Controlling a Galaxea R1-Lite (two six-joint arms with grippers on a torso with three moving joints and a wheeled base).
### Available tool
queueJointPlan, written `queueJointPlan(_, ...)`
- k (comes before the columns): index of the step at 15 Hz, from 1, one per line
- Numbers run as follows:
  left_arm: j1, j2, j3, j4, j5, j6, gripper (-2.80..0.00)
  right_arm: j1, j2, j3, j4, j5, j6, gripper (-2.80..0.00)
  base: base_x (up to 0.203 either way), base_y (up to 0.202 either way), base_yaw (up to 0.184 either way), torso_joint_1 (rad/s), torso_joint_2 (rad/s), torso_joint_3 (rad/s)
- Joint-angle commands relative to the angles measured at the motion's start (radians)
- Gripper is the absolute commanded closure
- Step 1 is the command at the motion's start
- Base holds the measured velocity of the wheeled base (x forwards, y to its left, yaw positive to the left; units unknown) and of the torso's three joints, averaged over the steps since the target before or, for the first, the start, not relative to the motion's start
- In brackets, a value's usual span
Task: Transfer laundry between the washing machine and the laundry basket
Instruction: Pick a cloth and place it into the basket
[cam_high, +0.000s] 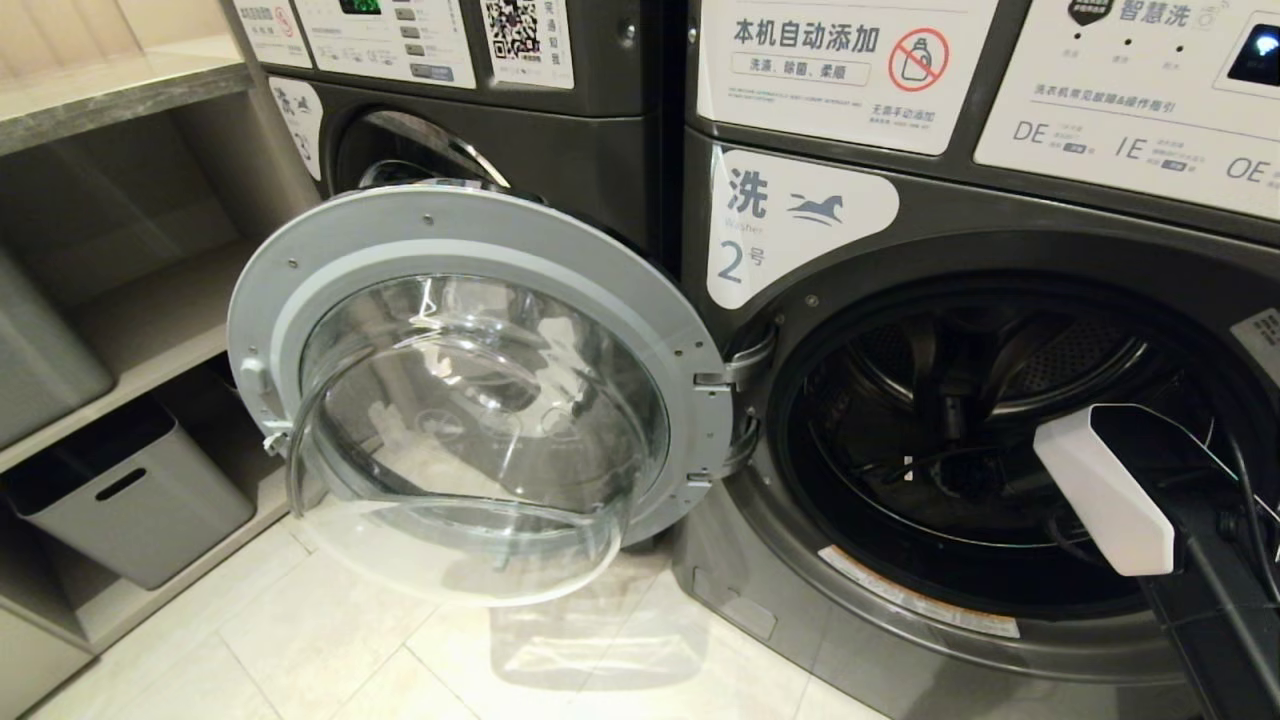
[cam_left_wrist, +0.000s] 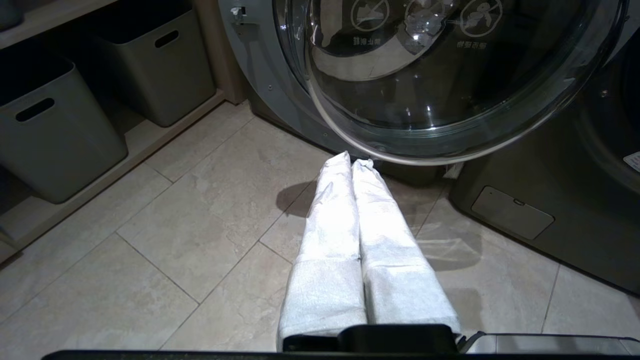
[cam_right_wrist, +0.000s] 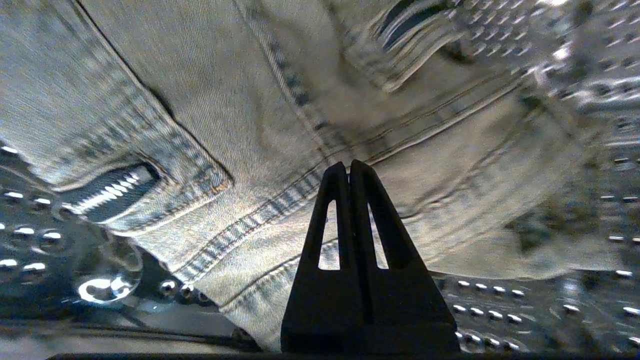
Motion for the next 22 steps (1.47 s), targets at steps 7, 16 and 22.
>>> queueJointPlan(7, 0.000, 0.000, 0.000, -0.001, 0.001, -0.003, 0.00, 0.014, -0.035, 0.000, -0.003, -0.009, -0.004, 0.00, 0.000, 0.000, 0.000, 0.001, 0.00, -0.129)
queueJointPlan(16, 0.000, 0.000, 0.000, -0.001, 0.001, -0.012, 0.00, 0.012, -0.055, 0.000, -0.001, -0.060, -0.042, -2.80, 0.000, 0.000, 0.000, 0.000, 0.00, 0.000)
queueJointPlan(22, 0.000, 0.000, 0.000, -0.001, 0.001, -0.012, 0.00, 0.009, -0.055, 0.002, 0.063, -0.073, -0.040, -2.80, 0.000, 0.000, 0.000, 0.000, 0.00, 0.000)
